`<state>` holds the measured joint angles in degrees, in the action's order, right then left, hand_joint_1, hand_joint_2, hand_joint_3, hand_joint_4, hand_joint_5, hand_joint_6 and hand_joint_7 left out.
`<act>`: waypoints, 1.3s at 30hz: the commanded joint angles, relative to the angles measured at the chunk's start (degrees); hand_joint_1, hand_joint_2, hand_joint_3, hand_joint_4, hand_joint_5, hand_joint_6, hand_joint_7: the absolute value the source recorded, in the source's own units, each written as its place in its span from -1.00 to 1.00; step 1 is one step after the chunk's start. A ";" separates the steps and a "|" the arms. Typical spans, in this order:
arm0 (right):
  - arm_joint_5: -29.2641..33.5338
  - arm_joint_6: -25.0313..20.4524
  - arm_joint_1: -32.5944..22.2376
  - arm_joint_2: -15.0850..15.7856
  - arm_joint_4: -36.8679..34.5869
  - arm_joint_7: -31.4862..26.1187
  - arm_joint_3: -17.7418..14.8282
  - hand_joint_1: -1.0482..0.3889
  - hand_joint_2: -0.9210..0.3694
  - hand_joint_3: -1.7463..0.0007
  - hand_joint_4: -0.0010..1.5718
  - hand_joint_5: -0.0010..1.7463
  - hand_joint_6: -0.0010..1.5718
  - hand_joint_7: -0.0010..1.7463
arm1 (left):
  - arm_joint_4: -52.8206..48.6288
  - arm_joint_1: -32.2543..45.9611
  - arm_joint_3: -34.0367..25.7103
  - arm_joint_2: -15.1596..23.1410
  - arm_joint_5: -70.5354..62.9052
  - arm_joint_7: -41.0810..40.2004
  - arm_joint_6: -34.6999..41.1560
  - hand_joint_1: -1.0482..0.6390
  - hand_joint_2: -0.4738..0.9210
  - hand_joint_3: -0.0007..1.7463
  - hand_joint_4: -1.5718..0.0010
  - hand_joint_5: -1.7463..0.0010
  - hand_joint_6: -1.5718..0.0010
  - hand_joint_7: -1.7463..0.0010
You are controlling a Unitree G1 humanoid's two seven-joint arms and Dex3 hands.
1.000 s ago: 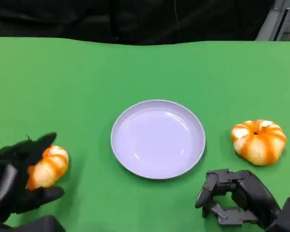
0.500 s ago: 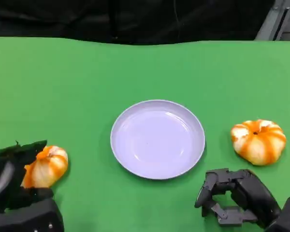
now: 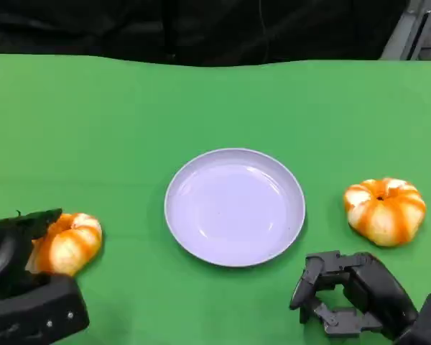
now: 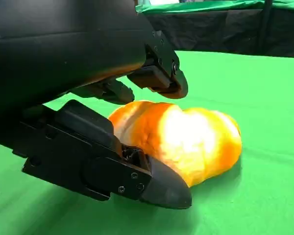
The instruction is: Grasp the bread from the table and place it into the plate.
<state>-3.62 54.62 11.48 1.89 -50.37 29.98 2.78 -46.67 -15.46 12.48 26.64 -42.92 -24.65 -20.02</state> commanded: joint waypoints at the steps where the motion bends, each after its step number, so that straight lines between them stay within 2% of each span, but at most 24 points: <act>1: -1.05 -0.09 -0.12 0.29 0.19 0.18 -0.30 0.54 -0.54 -0.09 0.21 0.55 0.25 0.14 | -4.62 -2.34 1.43 1.34 1.20 -1.66 -1.88 -0.90 1.00 -0.85 0.39 0.99 0.36 1.00; 16: -0.43 0.56 -0.35 0.32 0.76 -0.64 -0.08 0.57 -0.52 -0.12 0.22 0.56 0.25 0.15 | -11.54 -6.57 5.36 0.25 3.95 -0.62 -6.20 -0.88 1.00 -0.83 0.40 1.00 0.38 1.00; 21: -0.16 0.21 -0.43 0.39 1.07 -0.96 0.02 0.57 -0.51 -0.13 0.22 0.56 0.25 0.16 | -12.17 -6.99 6.82 0.71 4.41 0.25 -7.64 -0.33 0.98 -0.95 0.35 0.99 0.37 1.00; 23: -0.30 0.05 -0.48 0.40 1.25 -0.83 0.05 0.57 -0.51 -0.13 0.22 0.56 0.25 0.16 | -11.98 -6.99 7.15 0.94 4.67 1.01 -8.13 -0.01 0.96 -0.96 0.32 0.98 0.35 0.99; 24: -0.34 0.07 -0.48 0.40 1.29 -0.80 0.07 0.57 -0.51 -0.14 0.21 0.57 0.25 0.16 | -11.88 -6.98 7.26 1.03 4.76 1.32 -8.25 0.05 0.97 -0.96 0.31 0.98 0.35 0.99; 35: 0.07 -0.16 -0.46 0.43 1.48 -1.30 0.15 0.58 -0.50 -0.14 0.21 0.58 0.25 0.17 | -8.18 -5.38 6.84 1.51 7.19 4.50 -7.18 0.11 1.00 -0.93 0.27 0.98 0.29 0.98; 36: 0.09 -0.23 -0.46 0.42 1.52 -1.32 0.18 0.58 -0.50 -0.14 0.21 0.58 0.25 0.17 | -7.60 -5.21 6.69 1.41 7.37 4.24 -6.76 0.13 1.00 -0.93 0.12 0.91 0.12 0.92; 38: 0.01 -0.15 -0.40 0.39 1.43 -1.27 0.22 0.59 -0.51 -0.14 0.21 0.58 0.24 0.17 | -6.15 -4.74 6.26 1.19 7.69 4.03 -5.68 0.13 1.00 -0.93 0.04 0.87 0.03 0.90; 39: -0.07 -0.03 -0.36 0.37 1.32 -1.21 0.21 0.59 -0.51 -0.14 0.21 0.58 0.24 0.17 | -5.42 -4.48 6.04 1.11 7.81 4.12 -5.13 0.12 0.99 -0.93 0.17 0.30 -0.01 0.70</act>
<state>-3.28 54.59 11.48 1.88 -49.17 28.89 3.05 -53.92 -21.11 19.21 27.17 -35.96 -20.96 -26.74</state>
